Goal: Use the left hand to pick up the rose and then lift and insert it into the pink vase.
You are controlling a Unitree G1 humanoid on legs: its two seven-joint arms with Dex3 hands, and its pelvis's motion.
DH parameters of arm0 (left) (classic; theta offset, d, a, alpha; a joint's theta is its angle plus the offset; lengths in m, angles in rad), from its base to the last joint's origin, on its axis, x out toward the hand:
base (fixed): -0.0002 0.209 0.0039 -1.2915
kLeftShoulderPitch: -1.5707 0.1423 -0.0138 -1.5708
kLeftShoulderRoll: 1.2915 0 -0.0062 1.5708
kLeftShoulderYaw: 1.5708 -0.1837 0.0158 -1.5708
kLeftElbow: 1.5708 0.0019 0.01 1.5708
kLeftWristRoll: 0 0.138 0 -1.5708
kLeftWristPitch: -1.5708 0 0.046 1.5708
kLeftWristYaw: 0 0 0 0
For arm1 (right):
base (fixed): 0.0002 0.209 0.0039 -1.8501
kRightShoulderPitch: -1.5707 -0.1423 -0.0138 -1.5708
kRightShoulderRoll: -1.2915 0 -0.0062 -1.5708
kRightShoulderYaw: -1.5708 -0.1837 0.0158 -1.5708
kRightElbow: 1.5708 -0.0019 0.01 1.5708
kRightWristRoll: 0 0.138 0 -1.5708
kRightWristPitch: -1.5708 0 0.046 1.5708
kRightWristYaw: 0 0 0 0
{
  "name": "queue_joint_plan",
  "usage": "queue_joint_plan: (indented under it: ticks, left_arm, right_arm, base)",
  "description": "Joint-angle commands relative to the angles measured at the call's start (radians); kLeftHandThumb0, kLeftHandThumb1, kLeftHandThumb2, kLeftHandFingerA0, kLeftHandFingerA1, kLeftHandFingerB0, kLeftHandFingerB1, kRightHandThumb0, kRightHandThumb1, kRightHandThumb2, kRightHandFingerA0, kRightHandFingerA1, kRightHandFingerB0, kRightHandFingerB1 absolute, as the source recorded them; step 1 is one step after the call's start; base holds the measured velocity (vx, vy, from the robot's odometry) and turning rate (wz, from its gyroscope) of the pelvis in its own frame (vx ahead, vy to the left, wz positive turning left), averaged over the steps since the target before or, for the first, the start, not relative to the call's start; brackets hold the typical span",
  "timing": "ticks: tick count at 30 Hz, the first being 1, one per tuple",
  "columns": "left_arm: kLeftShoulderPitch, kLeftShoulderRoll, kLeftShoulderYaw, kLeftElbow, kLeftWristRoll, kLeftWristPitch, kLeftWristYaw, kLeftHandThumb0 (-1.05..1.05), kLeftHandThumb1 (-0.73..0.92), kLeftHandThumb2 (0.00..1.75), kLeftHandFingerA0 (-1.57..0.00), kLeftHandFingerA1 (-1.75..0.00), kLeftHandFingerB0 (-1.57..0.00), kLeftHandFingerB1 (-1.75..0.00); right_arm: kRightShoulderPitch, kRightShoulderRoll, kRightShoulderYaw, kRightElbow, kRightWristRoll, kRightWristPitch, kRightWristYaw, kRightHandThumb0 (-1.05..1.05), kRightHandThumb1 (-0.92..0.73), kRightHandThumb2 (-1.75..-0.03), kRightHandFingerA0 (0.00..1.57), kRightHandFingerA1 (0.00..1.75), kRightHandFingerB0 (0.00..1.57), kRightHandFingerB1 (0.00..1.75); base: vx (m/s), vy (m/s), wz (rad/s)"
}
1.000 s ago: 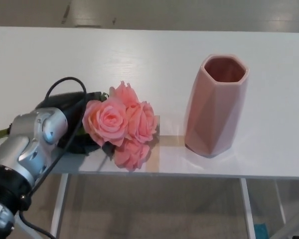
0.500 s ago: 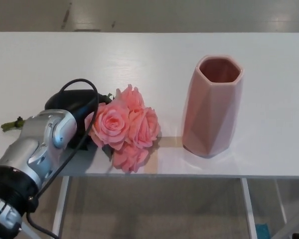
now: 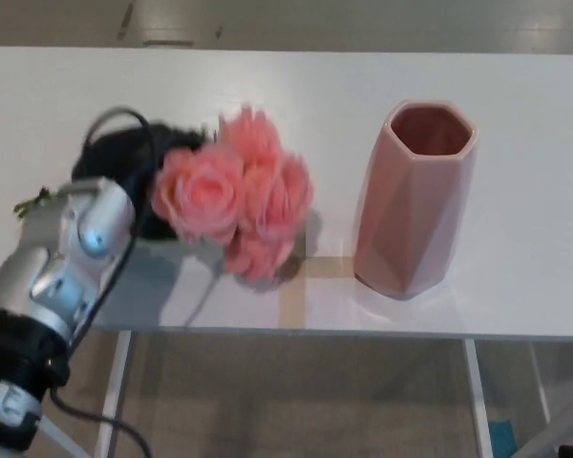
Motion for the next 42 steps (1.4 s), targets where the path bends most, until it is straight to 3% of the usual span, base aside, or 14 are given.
queue_joint_plan:
  ticks: [1,3,4,5,6,9,13,19,27,42]
  left_arm:
    - [-0.068,-0.029,0.104,-0.05,-0.118,0.003,-0.009,-0.23,0.75,0.66,-0.77,-1.42,-0.88,-0.67]
    - [-0.104,-0.047,0.157,-0.111,-0.169,0.062,-0.047,-0.22,0.79,0.63,-0.81,-1.33,-0.87,-0.67]
    - [-0.116,-0.056,0.177,-0.129,-0.186,0.081,-0.061,-0.23,0.8,0.65,-0.79,-1.37,-0.84,-0.77]
    - [-0.122,-0.063,0.189,-0.137,-0.195,0.091,-0.068,-0.23,0.8,0.65,-0.79,-1.37,-0.84,-0.77]
    - [-0.142,-0.077,0.216,-0.159,-0.23,0.119,-0.088,-0.23,0.8,0.66,-0.8,-1.4,-0.76,-0.98]
    - [-0.158,-0.092,0.245,-0.178,-0.257,0.146,-0.11,-0.22,0.81,0.66,-0.8,-1.4,-0.74,-1.01]
    - [-0.225,-0.157,0.327,-0.257,-0.386,0.305,-0.175,-0.2,0.85,0.65,-0.91,-1.39,-0.7,-1.12]
    - [-0.324,-0.246,0.425,-0.298,-0.531,0.509,-0.195,-0.2,0.8,0.7,-1.06,-1.34,-0.81,-0.96]
    - [-0.433,-0.36,0.493,-0.344,-0.62,0.667,-0.148,-0.2,0.79,0.66,-1.07,-1.44,-0.83,-0.89]
    - [-0.547,-0.401,0.471,-0.367,-0.642,0.745,-0.147,-0.2,0.8,0.67,-1.08,-1.42,-0.81,-0.93]
  right_arm:
    - [0.01,-0.007,0.001,0.0,0.009,0.001,0.006,-0.18,-0.62,-0.58,0.61,0.5,0.56,0.46]
    - [0.01,-0.007,0.001,0.001,0.01,0.003,0.004,-0.18,-0.62,-0.58,0.61,0.5,0.56,0.47]
    - [0.01,-0.007,0.001,0.002,0.01,0.003,0.004,-0.18,-0.62,-0.58,0.61,0.5,0.56,0.47]
    - [0.01,-0.007,0.002,0.001,0.01,0.003,0.004,-0.18,-0.62,-0.58,0.61,0.5,0.56,0.47]
    - [0.013,-0.007,0.002,0.001,0.009,0.002,0.005,-0.18,-0.62,-0.58,0.62,0.5,0.56,0.46]
    - [0.015,-0.007,0.003,0.002,0.009,0.001,0.006,-0.18,-0.62,-0.58,0.62,0.5,0.56,0.47]
    - [0.019,-0.009,0.01,0.002,0.003,0.0,0.011,-0.18,-0.62,-0.58,0.61,0.49,0.56,0.47]
    - [0.023,-0.008,0.011,0.001,0.005,-0.003,0.013,-0.17,-0.63,-0.58,0.61,0.5,0.56,0.47]
    - [0.019,-0.009,0.017,0.001,0.001,-0.003,0.017,-0.18,-0.62,-0.58,0.61,0.5,0.55,0.47]
    - [0.02,-0.008,0.02,-0.001,0.001,0.001,0.022,-0.17,-0.62,-0.58,0.61,0.5,0.56,0.47]
  base:
    - [0.0,0.0,0.0]
    - [0.0,0.0,0.0]
    - [0.0,0.0,0.0]
    - [0.0,0.0,0.0]
    - [0.0,0.0,0.0]
    - [0.0,0.0,0.0]
    - [0.0,0.0,0.0]
    - [0.0,0.0,0.0]
    - [0.0,0.0,0.0]
    - [0.0,0.0,0.0]
